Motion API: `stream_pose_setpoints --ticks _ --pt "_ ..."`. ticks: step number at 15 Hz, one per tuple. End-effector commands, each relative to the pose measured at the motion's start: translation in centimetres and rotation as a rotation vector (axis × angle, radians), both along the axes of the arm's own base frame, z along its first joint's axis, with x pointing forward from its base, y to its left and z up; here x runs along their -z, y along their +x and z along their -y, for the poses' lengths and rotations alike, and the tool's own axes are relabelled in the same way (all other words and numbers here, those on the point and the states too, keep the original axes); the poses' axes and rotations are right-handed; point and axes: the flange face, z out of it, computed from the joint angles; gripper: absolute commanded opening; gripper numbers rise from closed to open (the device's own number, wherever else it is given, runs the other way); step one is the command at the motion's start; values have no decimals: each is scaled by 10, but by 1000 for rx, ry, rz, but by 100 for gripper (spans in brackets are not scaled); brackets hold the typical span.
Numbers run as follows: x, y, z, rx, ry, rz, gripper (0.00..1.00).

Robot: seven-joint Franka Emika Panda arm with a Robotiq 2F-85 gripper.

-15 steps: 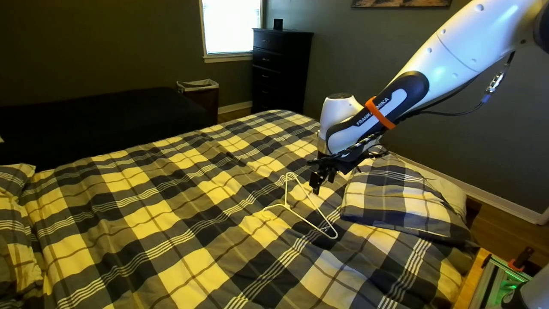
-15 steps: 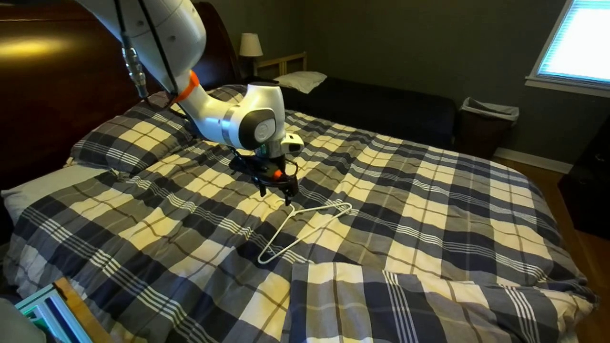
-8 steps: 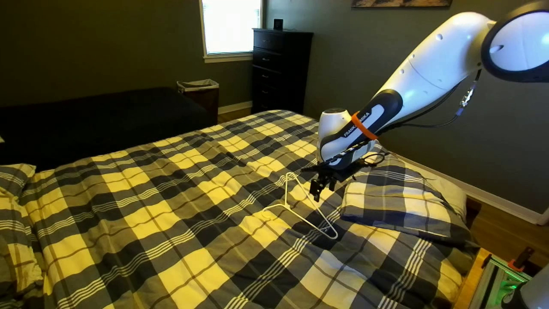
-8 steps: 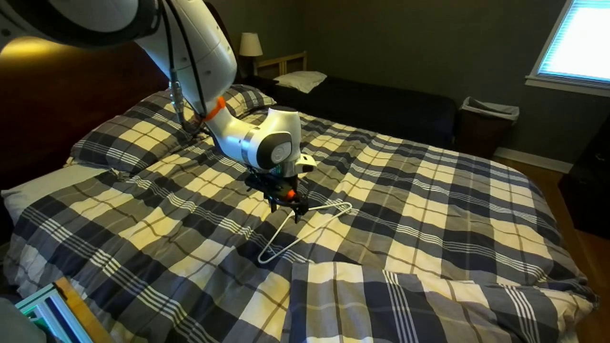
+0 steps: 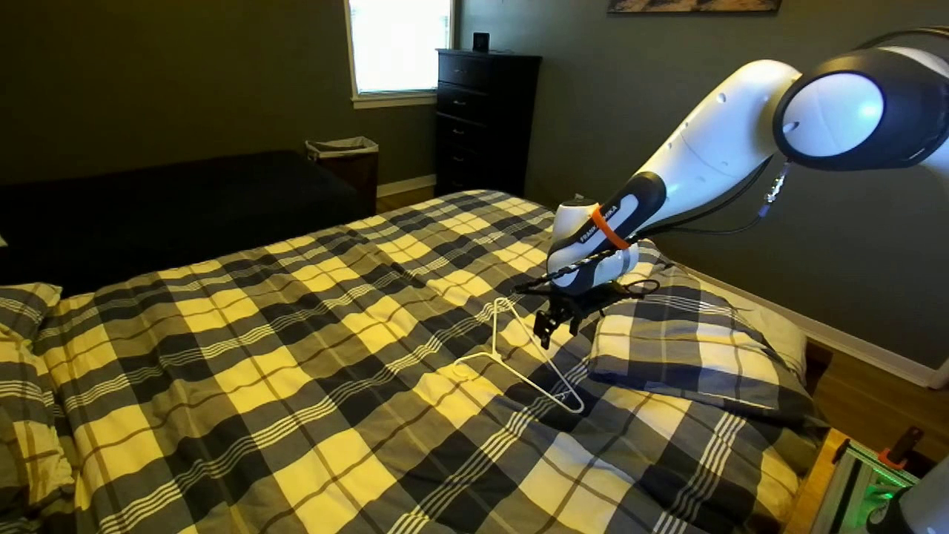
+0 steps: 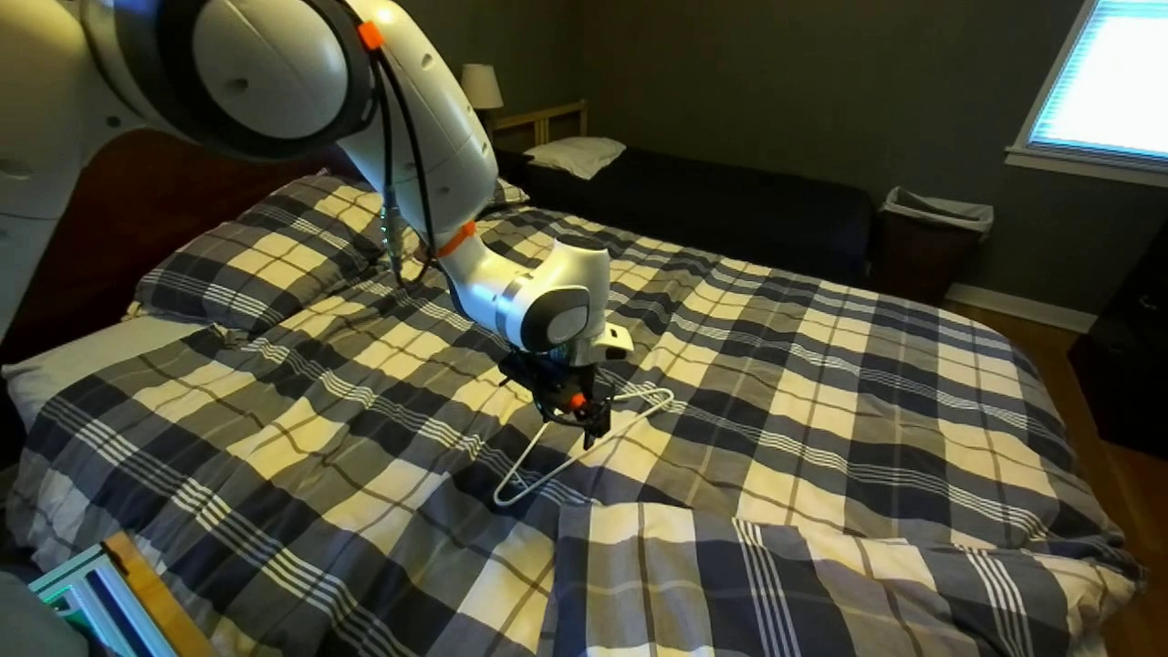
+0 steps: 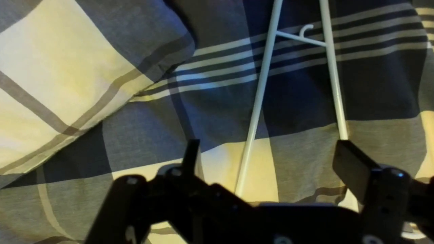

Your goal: Put the white hanger under the covers then pull the covers on the bottom left corner downwards.

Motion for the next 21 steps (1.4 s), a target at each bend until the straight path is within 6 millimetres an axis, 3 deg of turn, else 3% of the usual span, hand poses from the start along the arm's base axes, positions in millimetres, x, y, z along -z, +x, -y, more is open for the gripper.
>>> stream_pose_setpoints --ticks 1,8,9,10,14,15,16,19,20,21 --pt "25 16 5 79 33 21 100" --pt "52 34 11 138 48 54 100" --pt "56 35 11 146 45 51 76" --pt "57 37 12 149 46 53 73" --pt "65 41 13 159 44 53 42" --pt "66 42 14 159 46 51 52" --pt "68 42 14 158 46 48 78" --pt "72 43 14 159 47 46 79" --pt "73 44 14 159 47 46 42" --pt "73 45 14 158 47 47 46"
